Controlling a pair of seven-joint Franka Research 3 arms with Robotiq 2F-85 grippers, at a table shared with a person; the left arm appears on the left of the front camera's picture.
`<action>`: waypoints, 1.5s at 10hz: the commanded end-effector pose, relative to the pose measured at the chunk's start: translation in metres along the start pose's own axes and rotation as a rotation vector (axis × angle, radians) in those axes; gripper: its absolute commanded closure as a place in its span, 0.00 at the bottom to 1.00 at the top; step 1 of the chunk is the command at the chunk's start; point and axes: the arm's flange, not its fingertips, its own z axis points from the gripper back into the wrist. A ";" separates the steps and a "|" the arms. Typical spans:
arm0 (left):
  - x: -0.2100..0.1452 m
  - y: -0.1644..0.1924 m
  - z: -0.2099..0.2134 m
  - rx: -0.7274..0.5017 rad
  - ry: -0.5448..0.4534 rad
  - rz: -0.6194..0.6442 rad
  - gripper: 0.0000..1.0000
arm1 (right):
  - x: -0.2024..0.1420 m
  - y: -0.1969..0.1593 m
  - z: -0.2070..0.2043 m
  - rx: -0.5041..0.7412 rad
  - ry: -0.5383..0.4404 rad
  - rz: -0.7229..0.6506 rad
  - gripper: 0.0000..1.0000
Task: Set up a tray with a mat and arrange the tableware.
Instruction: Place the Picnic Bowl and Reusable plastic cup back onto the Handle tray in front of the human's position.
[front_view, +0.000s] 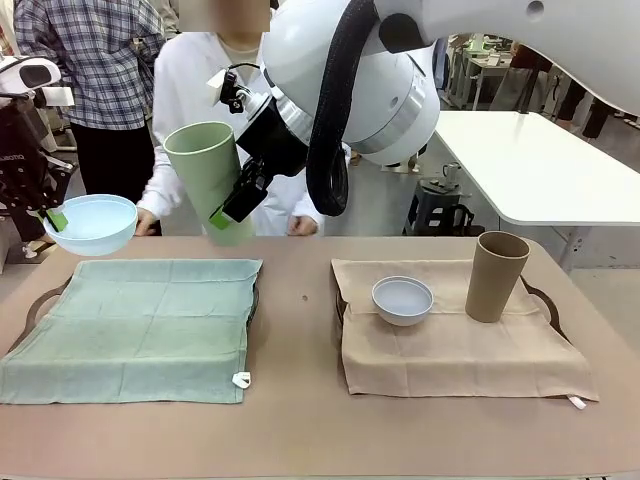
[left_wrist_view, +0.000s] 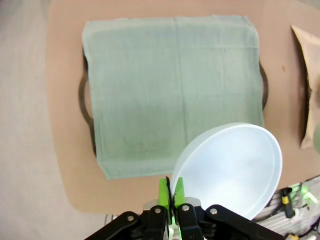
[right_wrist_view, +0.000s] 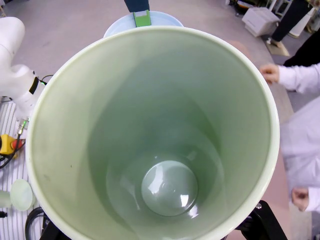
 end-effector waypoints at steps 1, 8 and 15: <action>0.000 0.000 0.000 0.000 0.000 0.000 0.96 | -0.007 -0.016 -0.012 0.013 -0.072 0.037 0.19; 0.064 0.058 -0.133 -0.059 0.061 -0.068 0.96 | -0.040 -0.084 -0.148 0.196 -0.121 -0.009 0.19; 0.067 0.063 -0.164 -0.087 0.093 -0.032 0.96 | -0.073 -0.092 -0.181 0.249 -0.127 -0.087 0.19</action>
